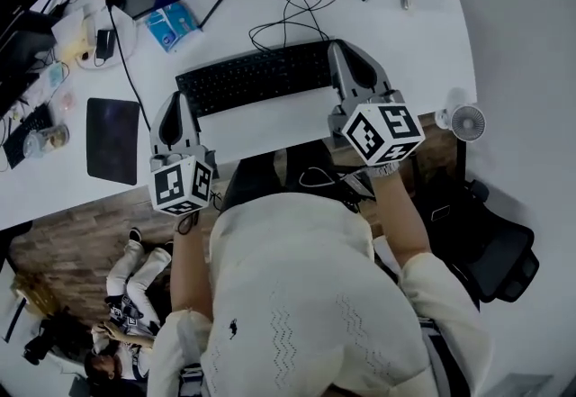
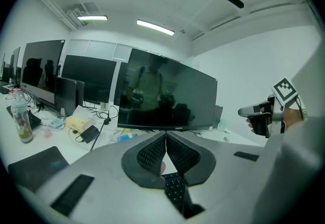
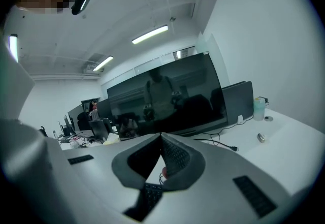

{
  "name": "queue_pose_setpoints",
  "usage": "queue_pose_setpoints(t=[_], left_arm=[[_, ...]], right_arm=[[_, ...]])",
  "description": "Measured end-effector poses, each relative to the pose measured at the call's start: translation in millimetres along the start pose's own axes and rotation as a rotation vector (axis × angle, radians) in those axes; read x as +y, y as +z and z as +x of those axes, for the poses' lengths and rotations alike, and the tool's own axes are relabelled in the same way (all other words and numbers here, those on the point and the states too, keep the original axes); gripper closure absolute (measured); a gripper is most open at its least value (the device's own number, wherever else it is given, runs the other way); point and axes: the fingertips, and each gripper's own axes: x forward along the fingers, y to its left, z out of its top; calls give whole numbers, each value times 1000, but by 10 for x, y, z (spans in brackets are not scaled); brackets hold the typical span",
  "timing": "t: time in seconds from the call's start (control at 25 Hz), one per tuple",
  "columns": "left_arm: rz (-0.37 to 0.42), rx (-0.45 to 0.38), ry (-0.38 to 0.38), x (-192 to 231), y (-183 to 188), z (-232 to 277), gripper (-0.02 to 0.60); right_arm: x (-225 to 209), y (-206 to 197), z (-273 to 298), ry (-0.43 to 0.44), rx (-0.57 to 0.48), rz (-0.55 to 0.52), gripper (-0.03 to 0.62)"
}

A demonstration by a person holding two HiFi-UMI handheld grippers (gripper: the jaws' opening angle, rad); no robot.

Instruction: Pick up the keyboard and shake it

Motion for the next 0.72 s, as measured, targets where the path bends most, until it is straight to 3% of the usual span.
queue_pose_setpoints(t=[0.64, 0.72], left_arm=[[22, 153, 41, 285, -712, 188, 563], [21, 166, 42, 341, -787, 210, 533]], right_arm=[[-714, -798, 404, -101, 141, 161, 586], [-770, -915, 439, -96, 147, 170, 575]])
